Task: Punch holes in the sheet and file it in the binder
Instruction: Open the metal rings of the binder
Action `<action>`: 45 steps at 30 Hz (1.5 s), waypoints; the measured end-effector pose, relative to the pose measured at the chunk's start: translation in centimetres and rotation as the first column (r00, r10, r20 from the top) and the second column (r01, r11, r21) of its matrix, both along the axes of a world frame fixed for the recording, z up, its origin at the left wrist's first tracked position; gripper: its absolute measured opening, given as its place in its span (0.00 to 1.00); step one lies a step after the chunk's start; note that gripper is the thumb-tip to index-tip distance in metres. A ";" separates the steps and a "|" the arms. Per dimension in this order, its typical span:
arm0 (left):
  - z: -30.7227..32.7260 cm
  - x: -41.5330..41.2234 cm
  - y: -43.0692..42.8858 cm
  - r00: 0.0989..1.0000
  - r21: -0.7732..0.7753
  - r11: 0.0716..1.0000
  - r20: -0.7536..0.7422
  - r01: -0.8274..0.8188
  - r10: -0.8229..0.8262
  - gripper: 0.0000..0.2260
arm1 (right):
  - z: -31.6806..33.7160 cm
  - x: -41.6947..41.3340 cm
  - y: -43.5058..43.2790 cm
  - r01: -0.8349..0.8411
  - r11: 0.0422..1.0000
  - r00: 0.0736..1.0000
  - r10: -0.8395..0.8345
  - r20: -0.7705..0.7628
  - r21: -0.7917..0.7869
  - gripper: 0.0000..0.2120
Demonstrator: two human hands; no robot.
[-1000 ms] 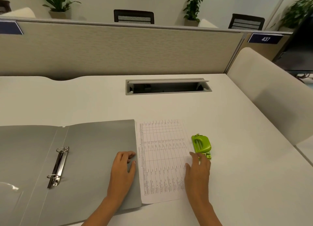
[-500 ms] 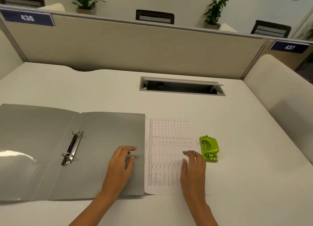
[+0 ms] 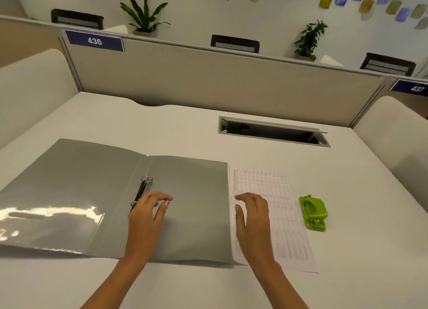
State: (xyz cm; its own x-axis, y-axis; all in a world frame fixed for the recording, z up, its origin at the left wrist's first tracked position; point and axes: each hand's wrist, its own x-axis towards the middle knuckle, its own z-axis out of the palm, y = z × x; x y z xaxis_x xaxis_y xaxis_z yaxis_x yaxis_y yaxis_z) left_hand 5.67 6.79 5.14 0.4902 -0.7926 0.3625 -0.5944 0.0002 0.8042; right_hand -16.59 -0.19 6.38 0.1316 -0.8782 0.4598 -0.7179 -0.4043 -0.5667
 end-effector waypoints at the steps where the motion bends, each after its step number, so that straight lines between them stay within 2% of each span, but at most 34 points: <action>1: 0.3 0.7 0.4 1.000 0.001 1.000 -0.013 -0.006 0.006 0.07 | 0.2 0.8 0.2 -0.005 1.000 1.000 0.005 0.003 -0.008 0.10; 7: 0.9 7.0 2.2 0.996 0.014 0.999 -0.081 -0.047 0.048 0.05 | 0.7 7.6 2.2 -0.085 0.996 0.996 0.085 0.022 -0.001 0.08; 12: -0.1 10.2 2.1 0.981 0.093 0.995 -0.191 0.039 -0.021 0.09 | -0.1 12.3 3.0 -0.199 0.978 0.979 0.195 0.067 0.066 0.06; 15: -0.4 11.2 1.5 0.973 0.113 0.990 -0.223 0.084 -0.058 0.07 | -0.6 14.7 3.3 -0.269 0.955 0.961 0.257 0.105 0.127 0.06; 18: -0.6 11.7 0.7 0.969 0.136 0.982 -0.225 0.131 -0.099 0.07 | -1.2 16.7 3.3 -0.294 0.931 0.944 0.248 0.216 0.216 0.05; 24: -1.4 12.6 -0.8 0.956 0.192 0.944 -0.171 0.270 -0.238 0.05 | -3.0 19.3 3.0 -0.261 0.887 0.938 0.139 0.318 0.381 0.07; 30: -2.2 14.0 -1.4 0.925 0.200 0.906 -0.159 0.372 -0.345 0.02 | -3.9 20.5 2.6 -0.263 0.883 0.936 0.136 0.324 0.389 0.02; 32: -2.6 14.6 -1.3 0.910 0.207 0.893 -0.204 0.401 -0.362 0.02 | -4.0 20.6 2.4 -0.272 0.869 0.941 0.151 0.302 0.413 0.03; 36: -3.1 15.7 -1.4 0.871 0.214 0.868 -0.324 0.449 -0.370 0.03 | -4.2 20.3 1.5 -0.379 0.805 0.913 0.244 0.327 0.457 0.03; 39: -2.9 15.9 -1.4 0.809 0.197 0.822 -0.401 0.534 -0.430 0.02 | -4.2 20.0 1.1 -0.421 0.775 0.903 0.308 0.299 0.471 0.04; 45: -2.8 16.3 -2.0 0.771 0.236 0.754 -0.383 0.613 -0.508 0.01 | -3.7 19.9 0.3 -0.460 0.692 0.888 0.358 0.288 0.556 0.08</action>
